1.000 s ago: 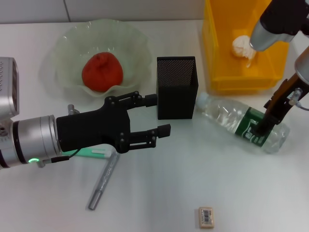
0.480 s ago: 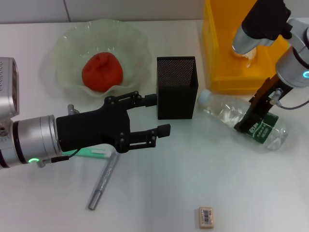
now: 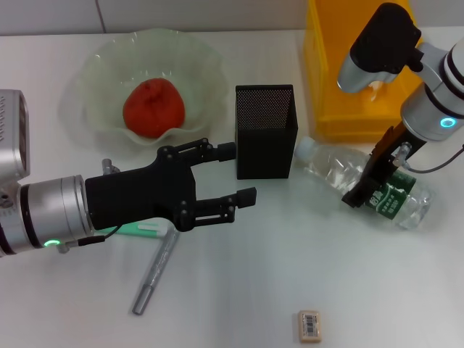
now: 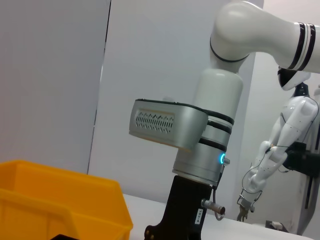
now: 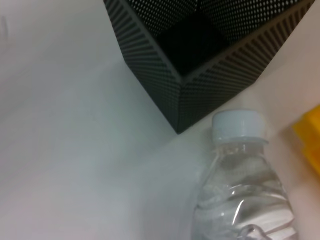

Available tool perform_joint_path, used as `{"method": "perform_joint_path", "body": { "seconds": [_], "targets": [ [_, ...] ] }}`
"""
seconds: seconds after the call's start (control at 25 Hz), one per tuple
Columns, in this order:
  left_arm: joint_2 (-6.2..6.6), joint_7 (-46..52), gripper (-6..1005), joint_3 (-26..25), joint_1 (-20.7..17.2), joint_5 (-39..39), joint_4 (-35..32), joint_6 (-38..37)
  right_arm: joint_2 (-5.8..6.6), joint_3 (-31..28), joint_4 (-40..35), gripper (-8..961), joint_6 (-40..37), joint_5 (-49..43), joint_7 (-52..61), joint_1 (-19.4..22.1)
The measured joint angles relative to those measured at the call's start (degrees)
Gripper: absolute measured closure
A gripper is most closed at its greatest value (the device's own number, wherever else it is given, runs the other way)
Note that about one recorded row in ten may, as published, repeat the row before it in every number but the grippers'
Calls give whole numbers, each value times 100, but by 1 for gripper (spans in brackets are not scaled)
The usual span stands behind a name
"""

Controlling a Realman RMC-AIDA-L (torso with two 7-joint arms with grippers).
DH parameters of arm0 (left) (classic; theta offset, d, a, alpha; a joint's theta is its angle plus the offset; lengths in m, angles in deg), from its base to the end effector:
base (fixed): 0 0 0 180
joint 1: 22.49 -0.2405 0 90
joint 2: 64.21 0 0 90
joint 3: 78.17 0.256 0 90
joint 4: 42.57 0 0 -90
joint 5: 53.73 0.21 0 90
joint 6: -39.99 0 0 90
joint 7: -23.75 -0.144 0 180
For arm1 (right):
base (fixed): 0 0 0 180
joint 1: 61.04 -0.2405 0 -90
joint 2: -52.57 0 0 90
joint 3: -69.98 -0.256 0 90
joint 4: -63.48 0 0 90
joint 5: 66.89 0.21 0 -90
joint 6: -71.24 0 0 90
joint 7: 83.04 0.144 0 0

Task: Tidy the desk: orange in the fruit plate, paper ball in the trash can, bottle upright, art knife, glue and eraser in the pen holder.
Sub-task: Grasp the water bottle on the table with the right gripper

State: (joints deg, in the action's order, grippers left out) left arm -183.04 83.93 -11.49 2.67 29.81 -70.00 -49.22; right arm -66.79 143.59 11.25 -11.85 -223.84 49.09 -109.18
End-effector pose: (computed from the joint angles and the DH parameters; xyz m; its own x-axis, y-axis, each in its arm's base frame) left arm -0.2405 0.2892 -0.0463 0.7303 0.1619 0.6637 0.2870 -0.9543 -0.0830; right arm 0.1993 0.3887 -0.0267 0.7380 -0.5295 0.4185 -0.3938 -0.8414 -0.3702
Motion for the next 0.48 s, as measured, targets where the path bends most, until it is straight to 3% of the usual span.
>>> {"method": "perform_joint_path", "body": {
  "seconds": [0.48],
  "targets": [
    [0,-6,280,-22,8,-15,1,0,-4,249,32,153,85,-45,-2,36]
  ]
}}
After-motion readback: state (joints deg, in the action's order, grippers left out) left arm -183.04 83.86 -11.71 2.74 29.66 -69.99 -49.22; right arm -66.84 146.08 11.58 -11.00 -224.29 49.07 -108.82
